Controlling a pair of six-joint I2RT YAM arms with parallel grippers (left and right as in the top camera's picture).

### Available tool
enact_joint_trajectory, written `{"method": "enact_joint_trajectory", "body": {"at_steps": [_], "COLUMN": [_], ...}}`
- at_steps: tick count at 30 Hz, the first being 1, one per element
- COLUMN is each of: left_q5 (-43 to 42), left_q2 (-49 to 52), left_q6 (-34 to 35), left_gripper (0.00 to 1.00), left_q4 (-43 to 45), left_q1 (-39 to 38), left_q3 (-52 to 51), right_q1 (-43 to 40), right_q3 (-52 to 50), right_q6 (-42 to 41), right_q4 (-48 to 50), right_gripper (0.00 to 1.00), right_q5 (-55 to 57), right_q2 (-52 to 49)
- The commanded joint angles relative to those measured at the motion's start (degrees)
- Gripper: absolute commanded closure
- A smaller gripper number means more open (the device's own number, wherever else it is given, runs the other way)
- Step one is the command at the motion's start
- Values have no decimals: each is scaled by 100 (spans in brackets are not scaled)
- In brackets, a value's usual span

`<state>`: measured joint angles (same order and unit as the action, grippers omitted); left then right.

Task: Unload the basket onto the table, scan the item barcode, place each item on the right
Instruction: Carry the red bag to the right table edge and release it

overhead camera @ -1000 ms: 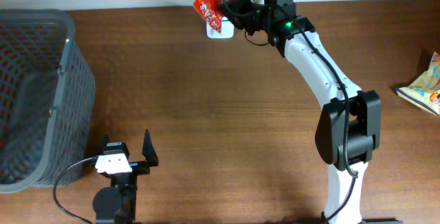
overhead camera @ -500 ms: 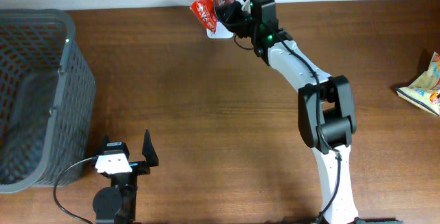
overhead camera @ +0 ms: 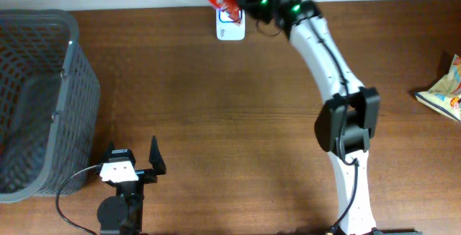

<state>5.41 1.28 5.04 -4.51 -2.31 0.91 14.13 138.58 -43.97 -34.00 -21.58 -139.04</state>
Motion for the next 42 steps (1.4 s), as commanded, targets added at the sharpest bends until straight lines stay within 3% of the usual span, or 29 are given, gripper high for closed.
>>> {"method": "enact_joint_trajectory", "body": {"at_steps": [1,9,15,25,30,32,34,36,39,42], "left_q5": [0,0,0,0,0,0,0,0,0,0], "left_q2": [-22,-22,-22,-22,-22,-22,-22,-22,-22,-22], "left_q6": [28,28,28,28,28,28,28,28,28,28], "left_gripper": [1,1,1,1,1,1,1,1,1,1], "left_q4": [13,13,13,13,13,13,13,13,13,13], "left_q1": [-26,-26,-26,-26,-26,-26,-26,-26,-26,-26], "left_q3": [-39,-39,-39,-39,-39,-39,-39,-39,-39,-39], "right_q1": [-684,-2514,-3915,-4981,-4968,-4911,-4887,-4892,-4909,-4907], "right_q3": [1209,1709,1578,697,-42,-260,-415,-433,-424,-332], "right_q6": [323,304,-22,203,1445,1547,1537,1478,1480,1482], "right_q4": [-1014,-3506,-4874,-4894,-4129,-3956,-3845,-3840,-3908,-4081], "right_gripper": [96,96,96,96,96,96,77,64,53,51], "right_q5": [450,570,1860,2511,2127,2100,2098,2118,2116,2037], "right_q2": [111,90,85,81,76,74,74,74,133,350]}}
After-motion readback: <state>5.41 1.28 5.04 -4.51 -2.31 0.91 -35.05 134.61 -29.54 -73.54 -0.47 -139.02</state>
